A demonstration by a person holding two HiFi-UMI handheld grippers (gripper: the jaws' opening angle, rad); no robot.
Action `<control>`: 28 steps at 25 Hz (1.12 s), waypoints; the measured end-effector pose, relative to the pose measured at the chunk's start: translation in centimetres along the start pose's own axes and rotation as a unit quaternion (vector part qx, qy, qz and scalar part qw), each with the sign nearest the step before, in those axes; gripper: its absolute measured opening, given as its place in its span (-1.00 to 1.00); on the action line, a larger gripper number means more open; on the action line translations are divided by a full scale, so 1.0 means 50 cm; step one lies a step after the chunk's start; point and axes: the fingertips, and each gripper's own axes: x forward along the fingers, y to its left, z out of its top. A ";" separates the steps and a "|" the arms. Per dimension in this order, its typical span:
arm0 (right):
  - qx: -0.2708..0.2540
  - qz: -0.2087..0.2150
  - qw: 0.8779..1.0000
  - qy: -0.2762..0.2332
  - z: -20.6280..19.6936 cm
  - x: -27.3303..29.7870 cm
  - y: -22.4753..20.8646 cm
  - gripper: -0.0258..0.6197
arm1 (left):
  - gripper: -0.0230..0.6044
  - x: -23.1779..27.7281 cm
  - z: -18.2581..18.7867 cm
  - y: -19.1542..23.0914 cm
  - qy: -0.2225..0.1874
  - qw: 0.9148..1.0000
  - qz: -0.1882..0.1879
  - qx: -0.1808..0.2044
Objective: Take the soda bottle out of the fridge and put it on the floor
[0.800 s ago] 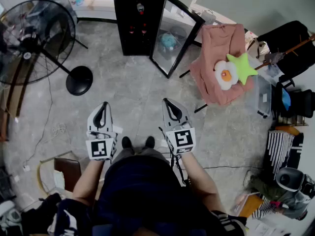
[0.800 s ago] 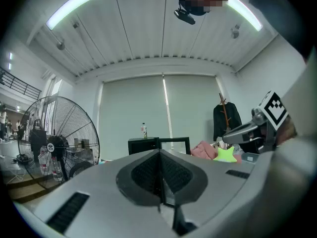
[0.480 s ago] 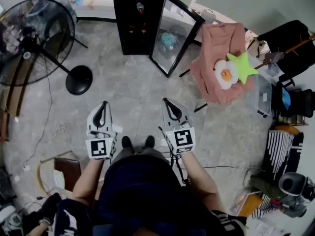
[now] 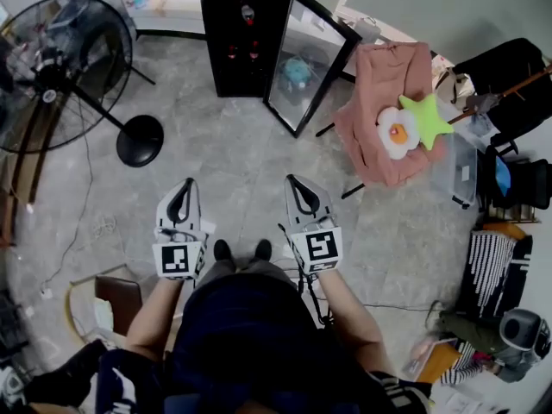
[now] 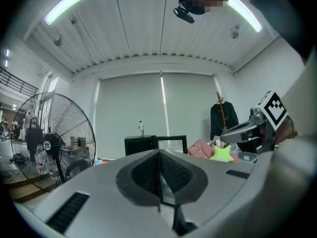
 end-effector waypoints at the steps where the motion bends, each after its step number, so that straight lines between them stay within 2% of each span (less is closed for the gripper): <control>1: 0.000 0.000 1.000 -0.001 0.001 -0.001 0.000 -0.87 | -0.85 0.000 -0.002 -0.001 0.002 1.000 -0.003 0.000; 13: 0.001 0.001 1.000 -0.001 0.001 -0.014 -0.014 -0.87 | -0.83 0.019 -0.006 -0.021 0.002 0.999 -0.033 -0.008; 14: 0.001 0.001 1.000 -0.001 0.002 -0.014 -0.014 -0.87 | -0.74 0.022 -0.005 -0.022 0.003 0.999 -0.036 -0.009; 15: 0.002 0.002 1.000 -0.001 0.003 -0.014 -0.016 -0.87 | -0.53 0.026 -0.004 -0.024 0.003 0.999 -0.041 -0.010; 16: 0.004 0.003 1.000 -0.001 0.003 -0.013 -0.017 -0.87 | -0.40 0.031 -0.002 -0.025 0.003 0.999 -0.045 -0.010; 19: 0.011 0.005 1.000 0.000 -0.001 -0.019 -0.017 -0.87 | -0.31 0.036 -0.003 -0.030 0.005 0.999 -0.051 -0.007; 25: 0.017 0.006 1.000 0.003 -0.003 -0.026 -0.027 -0.87 | 0.04 0.059 -0.007 -0.040 0.013 0.998 -0.065 -0.014; 28: 0.019 0.008 1.000 0.001 -0.006 -0.030 -0.033 -0.87 | 0.14 0.068 -0.005 -0.048 0.013 0.998 -0.066 -0.010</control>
